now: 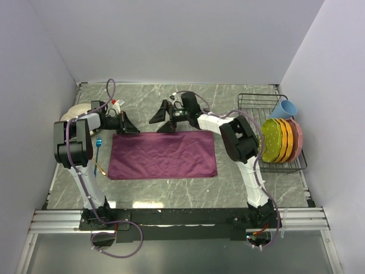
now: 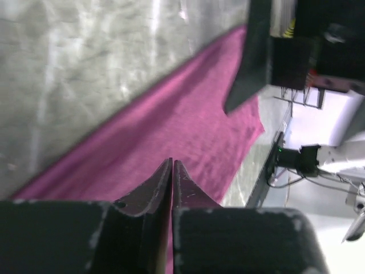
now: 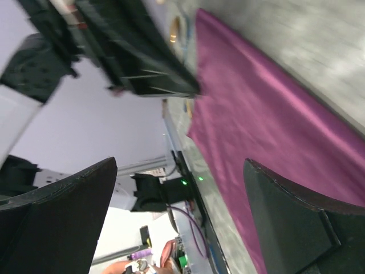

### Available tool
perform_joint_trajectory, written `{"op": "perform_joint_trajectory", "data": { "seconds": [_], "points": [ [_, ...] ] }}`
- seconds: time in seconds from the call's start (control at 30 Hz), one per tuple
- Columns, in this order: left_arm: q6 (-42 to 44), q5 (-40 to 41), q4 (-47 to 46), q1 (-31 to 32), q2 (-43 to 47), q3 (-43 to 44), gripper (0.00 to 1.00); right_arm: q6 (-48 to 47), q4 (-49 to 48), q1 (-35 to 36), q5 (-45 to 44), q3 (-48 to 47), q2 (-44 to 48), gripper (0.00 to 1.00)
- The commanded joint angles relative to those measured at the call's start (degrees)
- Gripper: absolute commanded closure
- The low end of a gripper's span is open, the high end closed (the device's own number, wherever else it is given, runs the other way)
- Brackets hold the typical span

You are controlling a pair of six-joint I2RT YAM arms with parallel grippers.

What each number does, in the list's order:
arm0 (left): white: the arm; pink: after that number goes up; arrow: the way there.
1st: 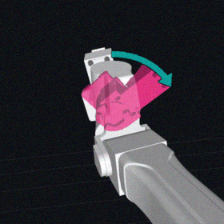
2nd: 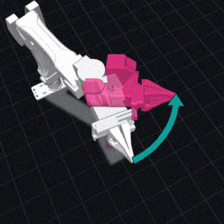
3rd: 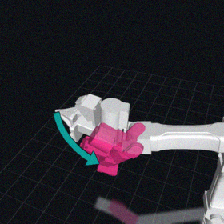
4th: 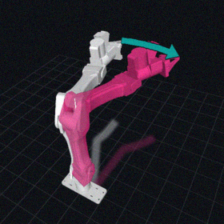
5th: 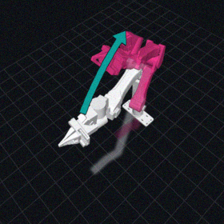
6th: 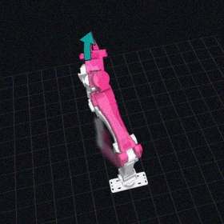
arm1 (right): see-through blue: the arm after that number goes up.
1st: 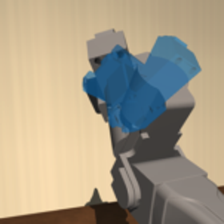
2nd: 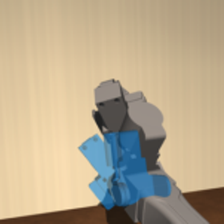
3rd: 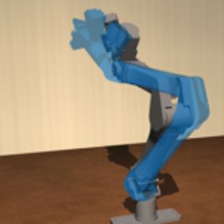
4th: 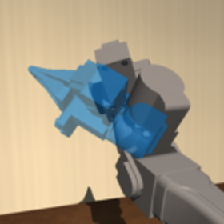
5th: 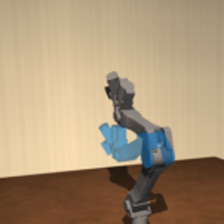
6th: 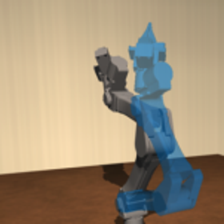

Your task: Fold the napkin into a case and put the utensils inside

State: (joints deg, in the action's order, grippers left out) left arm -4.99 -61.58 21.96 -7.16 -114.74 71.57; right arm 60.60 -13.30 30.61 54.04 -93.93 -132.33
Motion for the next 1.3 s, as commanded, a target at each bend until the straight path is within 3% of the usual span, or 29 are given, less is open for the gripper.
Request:
{"op": "perform_joint_trajectory", "data": {
  "seconds": [0.0,0.2,0.57,0.9,1.27],
  "points": [
    [-3.88,3.39,-4.99,-0.05,-1.89,-0.12,0.92,5.84,-6.65,1.64,-0.43,-5.29,-4.33,0.00],
    [-6.69,6.56,-7.10,-0.05,-3.74,-1.08,0.96,8.83,-8.67,2.61,-0.34,-8.64,-9.43,0.00],
    [-2.13,8.67,-1.30,-0.22,-6.55,1.99,0.98,2.96,-3.68,-2.22,1.33,-1.26,-8.65,0.00],
    [0.25,9.55,1.24,-1.02,-7.78,3.31,0.98,-14.25,11.18,-10.91,2.74,7.52,-2.32,0.00],
    [0.25,10.61,1.33,-1.19,-7.96,3.49,0.99,-33.77,28.32,-20.06,-0.16,9.38,1.11,0.00]
  ]
}}
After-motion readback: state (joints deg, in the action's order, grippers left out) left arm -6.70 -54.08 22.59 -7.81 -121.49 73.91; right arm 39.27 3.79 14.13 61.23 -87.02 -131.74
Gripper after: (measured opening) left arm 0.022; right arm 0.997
